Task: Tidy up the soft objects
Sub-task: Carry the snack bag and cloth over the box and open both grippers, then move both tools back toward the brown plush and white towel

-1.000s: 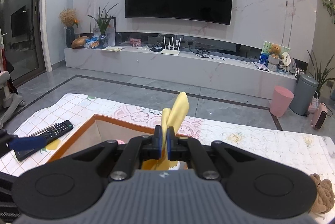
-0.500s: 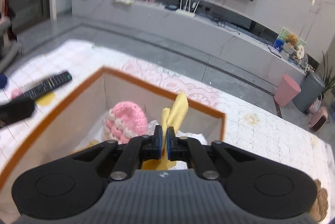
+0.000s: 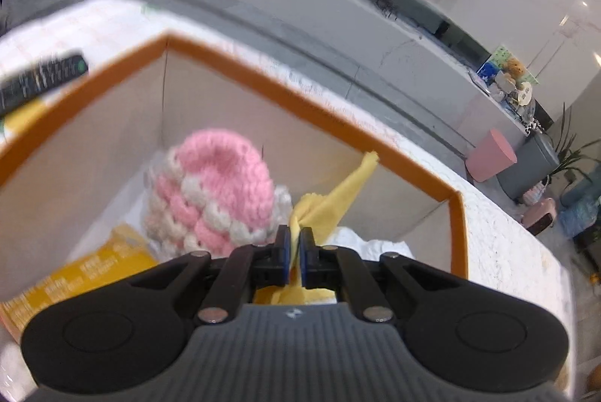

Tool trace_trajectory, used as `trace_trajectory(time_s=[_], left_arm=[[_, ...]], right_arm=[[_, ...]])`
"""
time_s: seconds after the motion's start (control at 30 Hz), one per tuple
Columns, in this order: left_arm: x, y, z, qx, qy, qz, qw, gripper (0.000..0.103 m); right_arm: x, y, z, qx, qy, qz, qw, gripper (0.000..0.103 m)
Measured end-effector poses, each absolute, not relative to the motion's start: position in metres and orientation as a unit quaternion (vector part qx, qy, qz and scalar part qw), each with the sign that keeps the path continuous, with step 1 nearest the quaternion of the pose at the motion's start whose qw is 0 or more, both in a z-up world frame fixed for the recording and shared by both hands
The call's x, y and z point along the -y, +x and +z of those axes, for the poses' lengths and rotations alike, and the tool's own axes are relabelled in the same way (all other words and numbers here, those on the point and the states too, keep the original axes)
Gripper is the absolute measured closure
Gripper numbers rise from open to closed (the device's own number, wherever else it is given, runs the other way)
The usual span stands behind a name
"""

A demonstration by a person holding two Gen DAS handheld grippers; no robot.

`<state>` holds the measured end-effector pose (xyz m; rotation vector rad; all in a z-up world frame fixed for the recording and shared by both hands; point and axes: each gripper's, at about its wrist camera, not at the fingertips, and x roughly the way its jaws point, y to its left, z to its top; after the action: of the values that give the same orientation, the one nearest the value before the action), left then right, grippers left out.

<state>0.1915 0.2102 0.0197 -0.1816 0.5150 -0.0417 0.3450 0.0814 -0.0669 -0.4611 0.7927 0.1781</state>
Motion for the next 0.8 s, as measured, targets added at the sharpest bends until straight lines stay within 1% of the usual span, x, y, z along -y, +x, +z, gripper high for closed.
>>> trace_trajectory(time_s=[0.07, 0.1, 0.17, 0.2, 0.23, 0.27, 0.33, 0.37, 0.4, 0.53, 0.63, 0.73, 0.8], left_arm=[[-0.210, 0.191, 0.020, -0.252, -0.085, -0.016, 0.964, 0.006], [-0.209, 0.191, 0.021, -0.249, -0.081, -0.012, 0.965, 0.005], [-0.206, 0.188, 0.023, -0.238, -0.071, -0.003, 0.969, 0.006], [-0.205, 0.188, 0.024, -0.235, -0.068, -0.003, 0.970, 0.005], [-0.205, 0.187, 0.025, -0.233, -0.067, -0.003, 0.970, 0.006], [-0.205, 0.187, 0.026, -0.232, -0.070, -0.002, 0.970, 0.006], [-0.206, 0.186, 0.028, -0.227, -0.075, 0.009, 0.971, 0.006], [-0.207, 0.186, 0.029, -0.223, -0.077, 0.020, 0.972, 0.005], [-0.208, 0.186, 0.030, -0.219, -0.079, 0.030, 0.972, 0.006], [-0.212, 0.186, 0.033, -0.215, -0.098, 0.038, 0.971, 0.006], [-0.213, 0.187, 0.033, -0.219, -0.104, 0.041, 0.969, 0.006], [-0.212, 0.187, 0.033, -0.220, -0.103, 0.037, 0.969, 0.006], [-0.209, 0.187, 0.034, -0.221, -0.105, 0.030, 0.969, 0.006]], right_arm=[[-0.077, 0.340, -0.061, -0.363, -0.212, 0.094, 0.902, 0.085], [-0.077, 0.337, -0.058, -0.358, -0.216, 0.091, 0.904, 0.074], [-0.076, 0.330, -0.051, -0.346, -0.228, 0.087, 0.906, 0.069], [-0.075, 0.325, -0.047, -0.337, -0.231, 0.087, 0.909, 0.064], [-0.074, 0.320, -0.042, -0.326, -0.229, 0.089, 0.913, 0.055], [-0.072, 0.314, -0.037, -0.315, -0.227, 0.091, 0.917, 0.049], [-0.067, 0.306, -0.028, -0.296, -0.221, 0.086, 0.925, 0.025], [-0.065, 0.302, -0.023, -0.286, -0.218, 0.090, 0.929, 0.019], [-0.063, 0.297, -0.020, -0.277, -0.218, 0.099, 0.931, 0.007], [-0.063, 0.281, -0.014, -0.237, -0.252, 0.107, 0.932, 0.003], [-0.062, 0.273, -0.010, -0.226, -0.259, 0.096, 0.934, 0.003], [-0.052, 0.269, 0.000, -0.229, -0.226, 0.087, 0.943, 0.003], [-0.041, 0.269, 0.006, -0.246, -0.179, 0.093, 0.948, 0.003]])
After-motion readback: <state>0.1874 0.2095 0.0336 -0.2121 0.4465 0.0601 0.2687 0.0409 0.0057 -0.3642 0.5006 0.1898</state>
